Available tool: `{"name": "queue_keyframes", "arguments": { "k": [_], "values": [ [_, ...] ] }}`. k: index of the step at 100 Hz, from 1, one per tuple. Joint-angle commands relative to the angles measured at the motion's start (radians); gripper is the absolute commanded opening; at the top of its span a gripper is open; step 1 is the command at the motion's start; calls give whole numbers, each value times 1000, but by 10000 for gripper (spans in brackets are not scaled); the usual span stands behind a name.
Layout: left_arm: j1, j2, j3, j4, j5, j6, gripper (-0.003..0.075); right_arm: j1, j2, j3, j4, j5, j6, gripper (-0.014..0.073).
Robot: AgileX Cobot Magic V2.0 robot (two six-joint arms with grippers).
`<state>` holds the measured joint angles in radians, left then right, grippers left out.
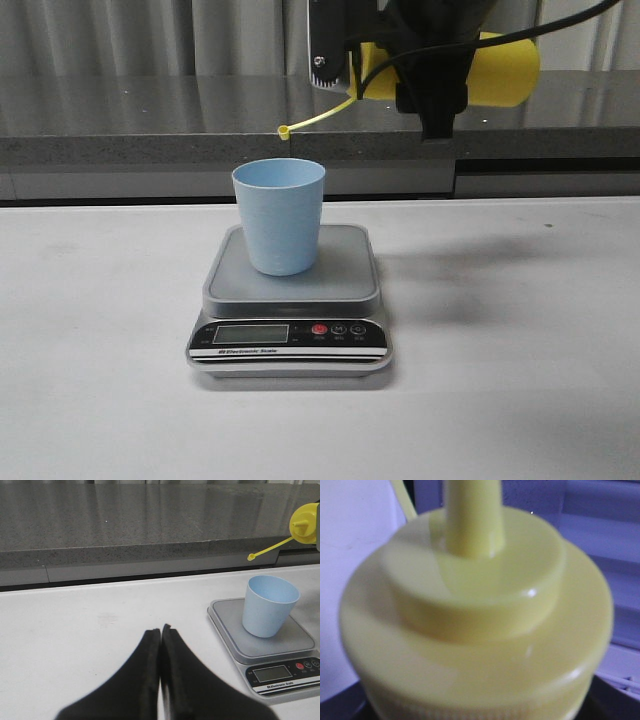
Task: Pour seasoning into cup on scale with both arms
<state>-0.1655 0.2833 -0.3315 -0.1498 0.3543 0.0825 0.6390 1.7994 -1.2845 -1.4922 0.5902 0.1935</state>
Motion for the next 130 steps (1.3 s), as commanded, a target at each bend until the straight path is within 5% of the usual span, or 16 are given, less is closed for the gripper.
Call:
{"name": "queue_keyframes", "arguments": {
  "k": [1,39,97,130],
  "values": [
    [3,9,-26,-11,-76,-10,-20,0,-50,-18,-117,17,1,129],
    [3,9,-26,-11,-76,-10,-20,9,-56,80,-307,2,1,129],
    [3,9,-26,-11,-76,-10,-20,19,-56,80,-307,-43,1,129],
    [3,9,-26,-11,-76,-10,-20,-17,-110,79,-39,88,181,129]
  ]
}}
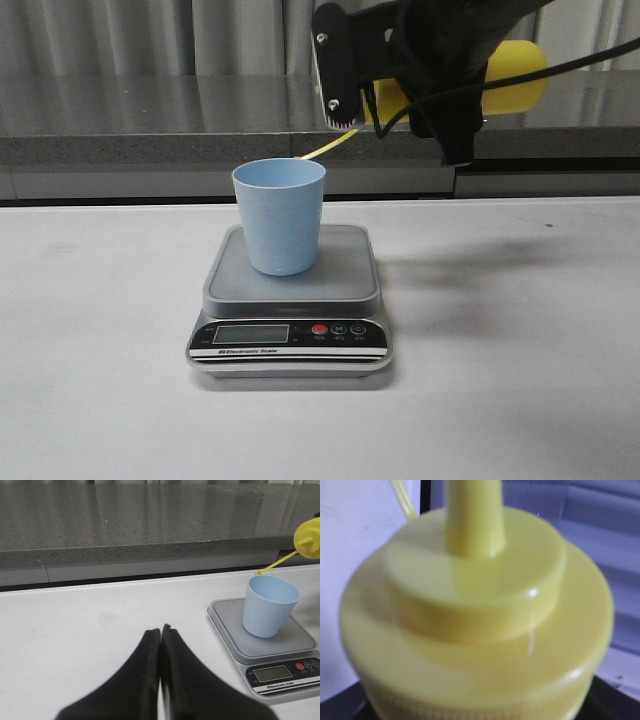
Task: Pour seasoning into cup on scale with both arms
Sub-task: 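Turn the bottle upright and carry it back to its spot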
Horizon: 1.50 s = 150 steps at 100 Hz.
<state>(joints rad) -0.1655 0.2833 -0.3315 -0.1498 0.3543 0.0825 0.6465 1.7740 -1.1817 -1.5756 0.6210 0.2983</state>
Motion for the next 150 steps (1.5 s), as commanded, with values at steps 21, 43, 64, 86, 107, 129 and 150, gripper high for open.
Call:
{"name": "queue_keyframes", "arguments": {
  "k": [21,43,64,86,107,129,150],
  "values": [
    [3,9,-26,-11,-76,-10,-20,-110,-178,-24,300,28,297,129],
    [3,9,-26,-11,-76,-10,-20,-228,-252,-23,574,-20,369,129],
    [3,9,-26,-11,-76,-10,-20,-339,-312,37,752,-265,369,129],
    [3,9,-26,-11,-76,-10,-20,-454,-349,193,900,-529,329,129],
    [3,9,-26,-11,-76,-10,-20,-512,-349,344,1100,-804,122,129],
    [3,9,-26,-11,-76,-10,-20,-534,-345,484,1354,-1078,-89,129],
    [3,9,-26,-11,-76,-10,-20,-550,-278,539,1396,-1240,-108,129]
  ]
}}
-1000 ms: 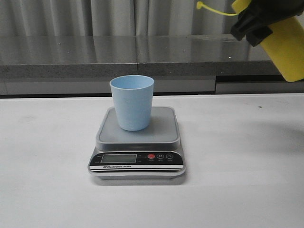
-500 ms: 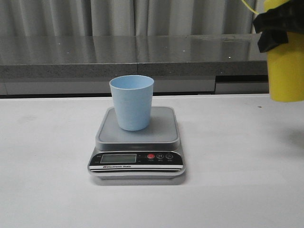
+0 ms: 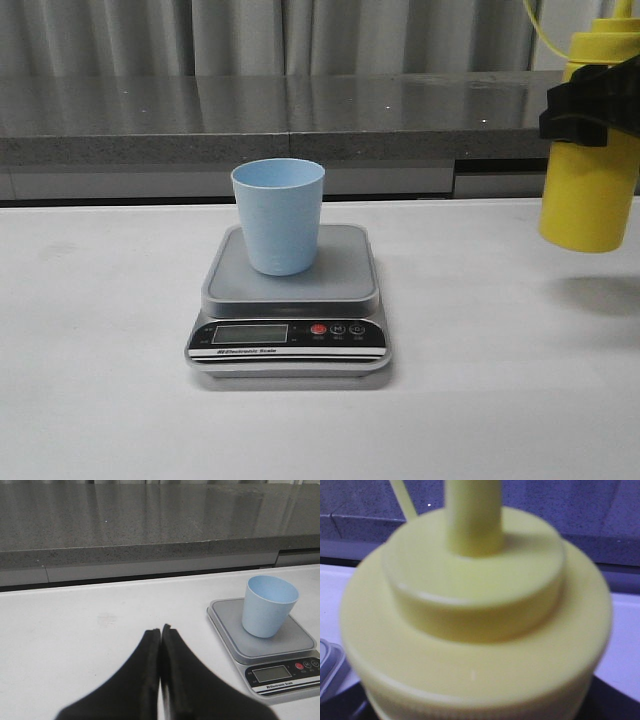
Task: Pour seasoning into cup on scale with both arms
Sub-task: 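Turn the bottle upright and carry it back to its spot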
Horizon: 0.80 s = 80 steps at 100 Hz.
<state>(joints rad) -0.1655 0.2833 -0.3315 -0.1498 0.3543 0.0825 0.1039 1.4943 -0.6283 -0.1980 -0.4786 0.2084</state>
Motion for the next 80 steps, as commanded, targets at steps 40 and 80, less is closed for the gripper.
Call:
{"name": "queue_keyframes", "arguments": {
  "k": [40,80],
  "values": [
    [3,9,-26,-11,-76,-10,-20,-8,121,-14,18,-225,-18,132],
    [3,9,-26,-11,-76,-10,-20,-8,122,-14,18,-223,-18,601]
  ]
}}
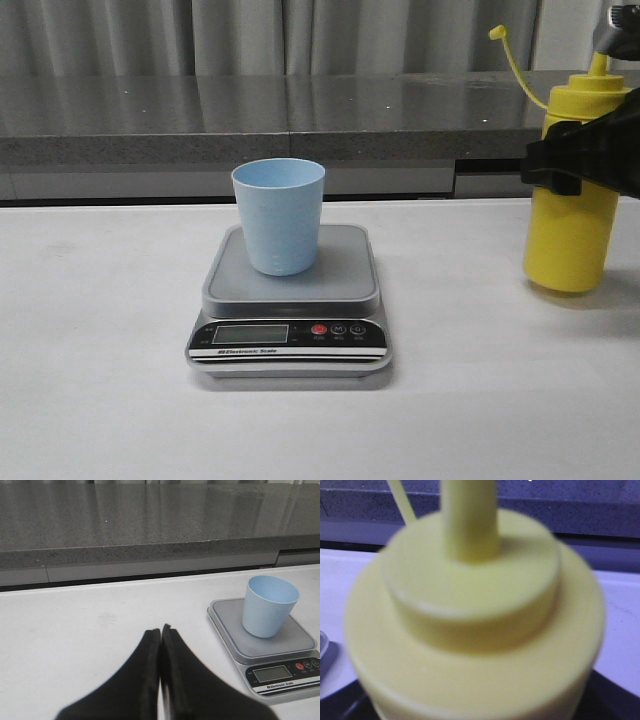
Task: Pour seasoning into cup on scale with both arms
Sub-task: 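Turn the bottle upright and carry it back to its spot, then set the bottle on the table and open the right gripper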
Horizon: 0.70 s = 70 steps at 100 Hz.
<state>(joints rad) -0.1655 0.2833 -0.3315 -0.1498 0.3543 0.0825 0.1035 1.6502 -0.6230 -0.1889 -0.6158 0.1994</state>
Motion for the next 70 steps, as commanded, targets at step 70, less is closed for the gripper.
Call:
{"name": "queue_keyframes", "arguments": {
  "k": [70],
  "values": [
    [3,9,-26,-11,-76,-10,-20,-8,-155,94,9,-75,-1,602]
  ]
}}
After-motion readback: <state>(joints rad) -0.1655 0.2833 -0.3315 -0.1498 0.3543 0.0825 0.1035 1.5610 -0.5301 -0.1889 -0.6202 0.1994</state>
